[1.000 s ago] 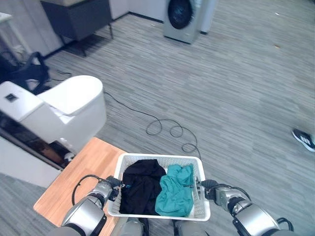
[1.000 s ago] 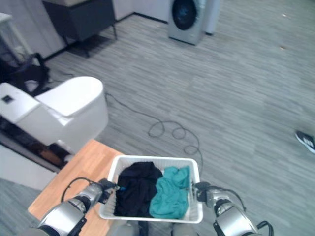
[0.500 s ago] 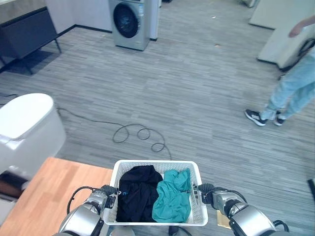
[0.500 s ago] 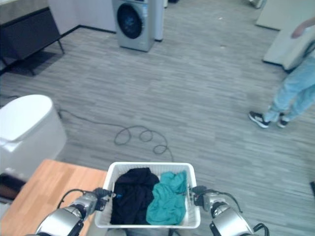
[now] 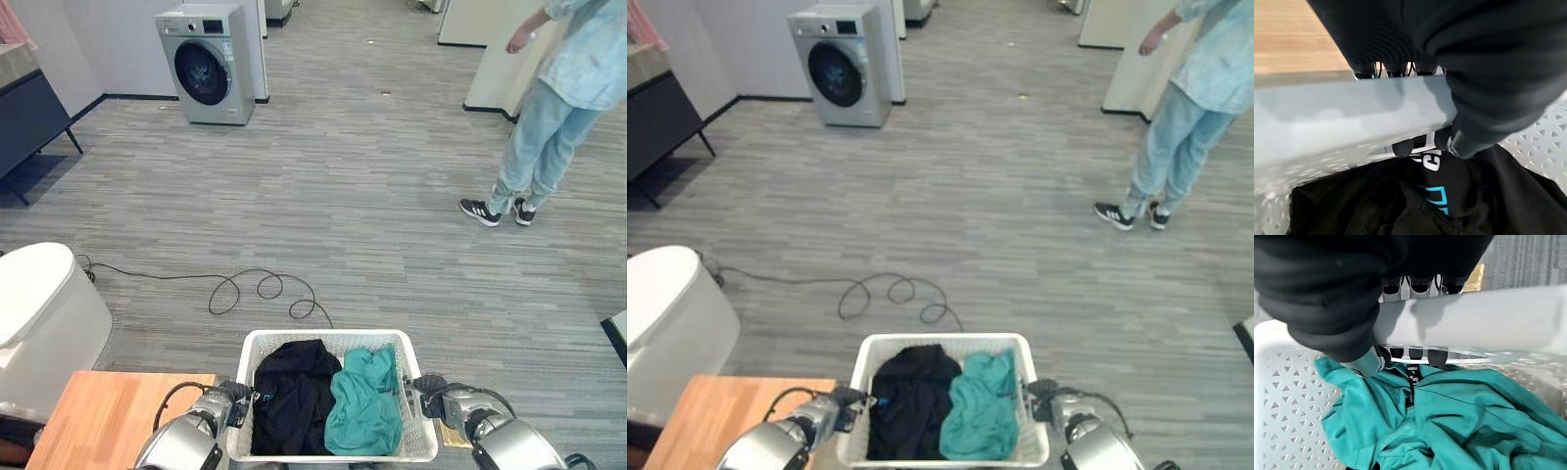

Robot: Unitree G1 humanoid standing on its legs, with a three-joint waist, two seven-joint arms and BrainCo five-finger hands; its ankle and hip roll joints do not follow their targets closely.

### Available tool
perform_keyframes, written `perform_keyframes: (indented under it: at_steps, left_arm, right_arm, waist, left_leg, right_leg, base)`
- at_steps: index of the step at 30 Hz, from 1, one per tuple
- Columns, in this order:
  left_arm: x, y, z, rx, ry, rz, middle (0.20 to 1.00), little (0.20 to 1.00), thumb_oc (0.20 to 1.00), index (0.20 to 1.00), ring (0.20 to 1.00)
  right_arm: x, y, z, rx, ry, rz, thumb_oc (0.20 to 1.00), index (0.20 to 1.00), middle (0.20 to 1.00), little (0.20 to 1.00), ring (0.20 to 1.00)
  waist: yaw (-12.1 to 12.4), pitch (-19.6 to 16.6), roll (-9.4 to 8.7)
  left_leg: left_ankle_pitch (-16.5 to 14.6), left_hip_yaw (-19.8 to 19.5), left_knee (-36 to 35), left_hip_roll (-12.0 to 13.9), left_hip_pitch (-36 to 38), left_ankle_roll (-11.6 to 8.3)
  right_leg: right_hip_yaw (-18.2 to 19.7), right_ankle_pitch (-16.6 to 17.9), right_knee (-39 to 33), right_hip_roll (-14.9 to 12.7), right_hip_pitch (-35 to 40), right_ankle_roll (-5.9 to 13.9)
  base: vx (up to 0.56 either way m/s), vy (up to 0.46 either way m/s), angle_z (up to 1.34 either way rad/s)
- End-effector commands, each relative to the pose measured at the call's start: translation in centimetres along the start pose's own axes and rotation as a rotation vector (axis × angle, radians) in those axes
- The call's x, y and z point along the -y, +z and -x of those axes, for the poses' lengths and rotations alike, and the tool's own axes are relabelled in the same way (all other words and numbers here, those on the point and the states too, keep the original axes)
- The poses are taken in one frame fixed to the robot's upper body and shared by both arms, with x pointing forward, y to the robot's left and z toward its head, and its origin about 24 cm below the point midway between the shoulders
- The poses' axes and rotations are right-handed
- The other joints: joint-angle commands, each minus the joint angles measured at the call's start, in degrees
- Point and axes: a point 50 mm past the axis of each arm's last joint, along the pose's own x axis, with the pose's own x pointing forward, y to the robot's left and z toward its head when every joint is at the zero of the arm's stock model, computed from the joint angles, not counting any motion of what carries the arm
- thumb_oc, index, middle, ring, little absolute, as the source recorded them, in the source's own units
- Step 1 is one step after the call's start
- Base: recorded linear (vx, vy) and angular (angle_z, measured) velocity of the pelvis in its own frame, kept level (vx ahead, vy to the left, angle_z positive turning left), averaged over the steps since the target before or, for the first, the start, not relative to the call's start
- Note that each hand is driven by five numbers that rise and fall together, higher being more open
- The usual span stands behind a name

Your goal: Grab the laundry basket,head to the washer,open it,put in the laundry and shut it.

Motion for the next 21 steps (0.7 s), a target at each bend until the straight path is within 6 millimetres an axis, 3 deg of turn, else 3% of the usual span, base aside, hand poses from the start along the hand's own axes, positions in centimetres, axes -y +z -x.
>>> perform_keyframes:
  at_steps: [1,4,11,14,16,17,20,21]
  left_arm:
    - [1.1,4.5,0.3,0.156,-0.096,0.094,0.2,0.2,0.2,0.2,0.2]
    - [1.3,4.2,0.3,0.147,-0.102,0.093,0.2,0.2,0.2,0.2,0.2]
    - [2.0,4.7,0.4,0.173,-0.128,0.059,0.2,0.2,0.2,0.2,0.2]
    - [2.1,4.9,0.4,0.18,-0.134,0.04,0.2,0.2,0.2,0.2,0.2]
    - [2.5,5.8,0.6,0.207,-0.142,0.029,0.2,0.2,0.2,0.2,0.2]
    - [2.9,7.1,0.8,0.244,-0.147,0.002,0.2,0.2,0.2,0.2,0.2]
    - [3.1,8.4,1.1,0.276,-0.153,-0.019,0.2,0.2,0.2,0.2,0.2]
    - [2.9,9.0,1.2,0.288,-0.143,-0.03,0.2,0.2,0.2,0.2,0.2]
  right_arm:
    - [-0.1,2.1,0.1,0.081,0.06,-0.101,0.2,0.2,0.2,0.2,0.2]
    - [-0.2,1.7,0.0,0.067,0.058,-0.089,0.2,0.2,0.2,0.2,0.2]
    - [-0.9,2.9,0.0,0.122,0.069,-0.041,0.2,0.2,0.2,0.2,0.2]
    - [-0.7,2.9,0.0,0.141,0.062,-0.166,0.2,0.2,0.2,0.2,0.2]
    - [-0.4,3.1,0.1,0.152,0.045,-0.223,0.2,0.2,0.2,0.2,0.2]
    - [-0.1,3.8,0.2,0.167,0.028,-0.241,0.2,0.2,0.2,0.2,0.2]
    - [-0.1,4.8,0.3,0.186,0.025,-0.234,0.2,0.2,0.2,0.2,0.2]
    - [-0.2,5.2,0.3,0.195,0.028,-0.224,0.2,0.2,0.2,0.2,0.2]
  waist:
    - [1.0,-1.5,1.26]
    - [1.1,-2.2,1.26]
    - [1.1,-2.8,1.31]
    - [1.0,-2.8,1.72]
    - [0.6,-2.2,2.47]
    - [0.0,-0.8,2.66]
    - [-0.4,1.1,3.28]
    - [-0.7,1.5,3.41]
  left_leg:
    - [-2.5,1.6,2.3,0.2,1.2,0.59]
    - [-3.4,2.0,2.0,0.0,2.3,0.95]
    - [-3.2,1.6,-0.3,-0.6,3.1,1.23]
    - [-2.9,1.0,-1.9,-1.4,3.7,1.77]
    - [-2.6,-0.1,-2.9,-2.0,4.1,2.55]
    - [-2.7,-0.6,-3.2,-3.0,4.8,3.57]
    - [-3.0,-0.1,-3.7,-3.0,6.0,4.0]
    - [-3.2,-0.2,-4.3,-3.0,6.7,4.0]
  right_leg:
    - [0.7,-6.5,8.5,0.3,-2.1,0.98]
    - [0.7,-6.6,8.1,-0.3,-1.2,1.32]
    - [0.5,-6.2,7.7,-0.8,-1.2,2.24]
    - [0.6,-6.5,9.6,-1.2,-2.0,2.82]
    - [0.8,-6.7,16.2,-1.6,-4.7,3.55]
    - [1.1,-2.9,25.4,-2.6,-8.4,4.45]
    - [-1.4,-0.5,32.1,-3.1,-12.4,4.78]
    - [-2.6,-0.6,32.6,-1.8,-14.6,4.95]
  base:
    - [0.11,0.053,-0.17]
    - [0.09,0.046,-0.11]
    - [0.06,0.057,-0.06]
    - [0.04,0.077,0.02]
    - [0.03,0.193,0.04]
    - [0.01,0.176,0.03]
    - [0.02,0.149,0.0]
    - [0.13,0.101,0.03]
